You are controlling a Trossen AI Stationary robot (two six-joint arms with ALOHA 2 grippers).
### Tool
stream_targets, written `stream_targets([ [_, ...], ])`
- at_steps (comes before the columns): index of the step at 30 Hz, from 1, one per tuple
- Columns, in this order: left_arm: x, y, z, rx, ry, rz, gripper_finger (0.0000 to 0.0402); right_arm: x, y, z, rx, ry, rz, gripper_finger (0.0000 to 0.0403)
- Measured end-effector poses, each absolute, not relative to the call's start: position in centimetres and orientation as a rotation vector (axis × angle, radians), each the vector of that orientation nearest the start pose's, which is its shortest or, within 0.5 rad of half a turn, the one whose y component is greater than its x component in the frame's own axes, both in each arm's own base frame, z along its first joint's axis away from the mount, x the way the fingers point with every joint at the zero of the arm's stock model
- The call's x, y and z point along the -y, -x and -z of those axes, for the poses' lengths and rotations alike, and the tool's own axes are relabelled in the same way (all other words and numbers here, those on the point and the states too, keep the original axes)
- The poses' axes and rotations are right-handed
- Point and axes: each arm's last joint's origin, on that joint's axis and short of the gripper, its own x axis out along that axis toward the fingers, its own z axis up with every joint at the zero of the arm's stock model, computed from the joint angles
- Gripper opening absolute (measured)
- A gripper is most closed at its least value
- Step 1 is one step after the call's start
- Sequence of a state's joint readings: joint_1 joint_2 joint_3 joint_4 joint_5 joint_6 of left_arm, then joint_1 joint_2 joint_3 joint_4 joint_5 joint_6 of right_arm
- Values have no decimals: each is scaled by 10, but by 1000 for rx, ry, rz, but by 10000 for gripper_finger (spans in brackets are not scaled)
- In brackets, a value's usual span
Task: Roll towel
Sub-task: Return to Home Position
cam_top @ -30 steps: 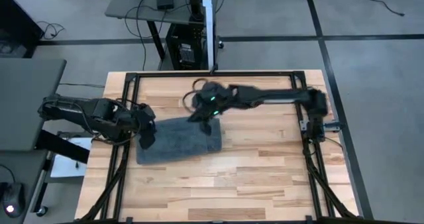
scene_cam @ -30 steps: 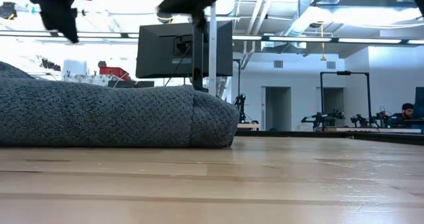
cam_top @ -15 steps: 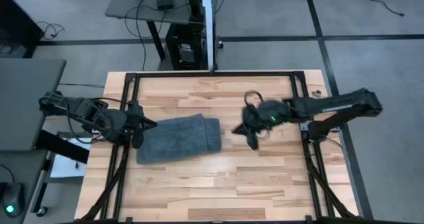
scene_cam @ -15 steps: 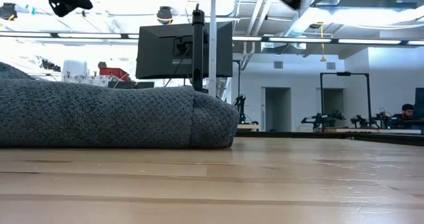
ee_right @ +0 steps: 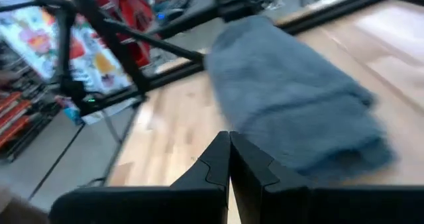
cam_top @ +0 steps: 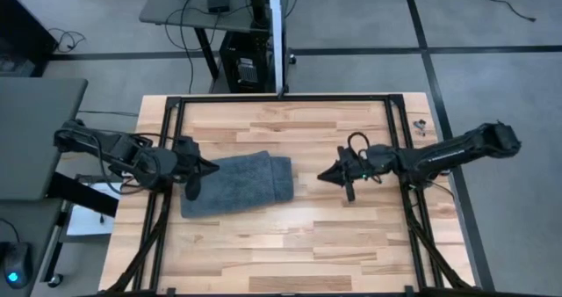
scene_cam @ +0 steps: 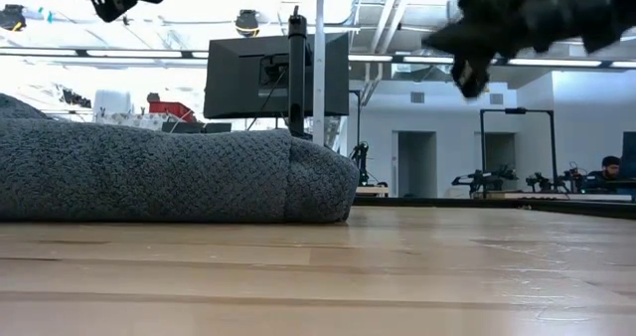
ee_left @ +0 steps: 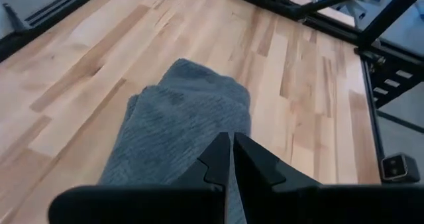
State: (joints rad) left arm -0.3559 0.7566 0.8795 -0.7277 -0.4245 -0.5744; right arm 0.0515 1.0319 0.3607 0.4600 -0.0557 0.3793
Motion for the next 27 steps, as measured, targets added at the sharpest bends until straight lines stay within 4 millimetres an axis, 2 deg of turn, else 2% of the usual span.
stream_targets([
  [6, 46, -151, -315, -547, 339, -220, 7, 13, -177, -185, -131, -370, 37, 0],
  [13, 48, -155, -315, -534, 382, -227, 7, 18, -146, -168, -41, -387, 70, 0],
  [16, 48, -155, -315, -529, 387, -227, 7, 20, -136, -162, -16, -391, 85, 0],
  [27, 47, -154, -317, -513, 431, -239, 7, 26, -117, -164, -18, -359, 165, 0],
])
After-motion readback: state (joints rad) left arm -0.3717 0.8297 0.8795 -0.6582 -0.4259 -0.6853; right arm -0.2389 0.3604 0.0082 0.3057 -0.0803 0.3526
